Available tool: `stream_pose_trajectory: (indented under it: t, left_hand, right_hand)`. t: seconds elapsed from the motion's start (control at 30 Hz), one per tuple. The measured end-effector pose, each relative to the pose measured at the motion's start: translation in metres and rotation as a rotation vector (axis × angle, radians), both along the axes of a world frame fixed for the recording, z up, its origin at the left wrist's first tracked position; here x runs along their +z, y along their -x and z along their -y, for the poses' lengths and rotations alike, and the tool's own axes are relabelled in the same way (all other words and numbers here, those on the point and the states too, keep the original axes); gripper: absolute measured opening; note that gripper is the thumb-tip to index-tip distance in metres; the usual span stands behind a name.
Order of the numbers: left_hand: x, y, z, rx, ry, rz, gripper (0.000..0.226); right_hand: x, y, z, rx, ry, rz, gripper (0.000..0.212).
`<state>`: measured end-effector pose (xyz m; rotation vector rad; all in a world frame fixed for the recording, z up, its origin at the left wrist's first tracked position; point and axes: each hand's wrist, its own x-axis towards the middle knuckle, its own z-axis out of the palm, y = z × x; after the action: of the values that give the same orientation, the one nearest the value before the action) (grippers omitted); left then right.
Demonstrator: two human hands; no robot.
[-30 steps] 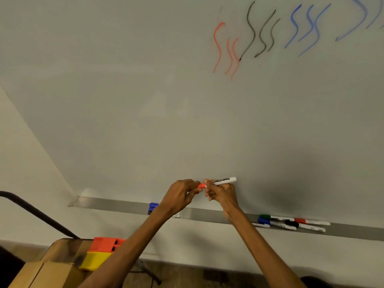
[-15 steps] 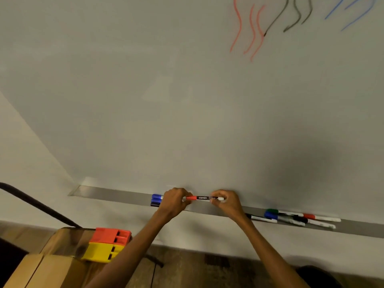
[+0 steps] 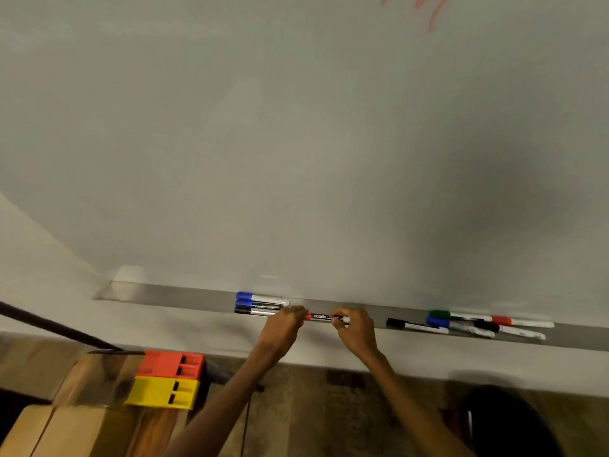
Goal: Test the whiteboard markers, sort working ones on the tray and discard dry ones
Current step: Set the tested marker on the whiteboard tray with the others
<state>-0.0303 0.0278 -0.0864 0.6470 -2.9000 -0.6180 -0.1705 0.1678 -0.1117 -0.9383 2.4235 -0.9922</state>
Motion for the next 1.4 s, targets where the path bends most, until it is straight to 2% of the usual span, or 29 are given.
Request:
stream_pose_trajectory:
  t: [0.27,0.53,0.77,0.97,1.13,1.27,1.4]
  left_hand:
    - [-0.016,-0.003,-0.008,-0.045,0.112,0.014,0.036]
    - [-0.025,0.001,-0.017,-0.072,0.22,-0.094,0.043]
    - [-0.021,0.01,-0.02,-0.083,0.288,-0.108,0.035]
    - [-0.015,0.023,-0.029,-0.05,0.28,-0.138,0.021]
    - [-0.003,0.042,-0.05,-0.095,0.257,-0.112,0.008]
    - [0.014,0.07,-0.082,-0.092,0.182,-0.101,0.02]
    - [0.015,0.108,-0.113,-0.115,0.079,-0.104,0.016]
  right_hand:
    - [-0.008,-0.002,0.007,0.078,-0.045,-0.086,0.014]
    - [-0.003,-0.001,0.002,0.104,-0.082,-0.123,0.024]
    - [0.0,0.001,-0.017,0.066,-0.047,-0.086,0.032]
    - [0.007,0.013,-0.041,0.06,-0.003,-0.116,0.039]
    - [0.017,0.033,-0.074,-0.044,0.067,-0.146,0.033]
    - [0.025,0.058,-0.104,-0.129,0.041,-0.213,0.025]
    - [0.027,0.081,-0.126,-0.155,-0.033,-0.281,0.03]
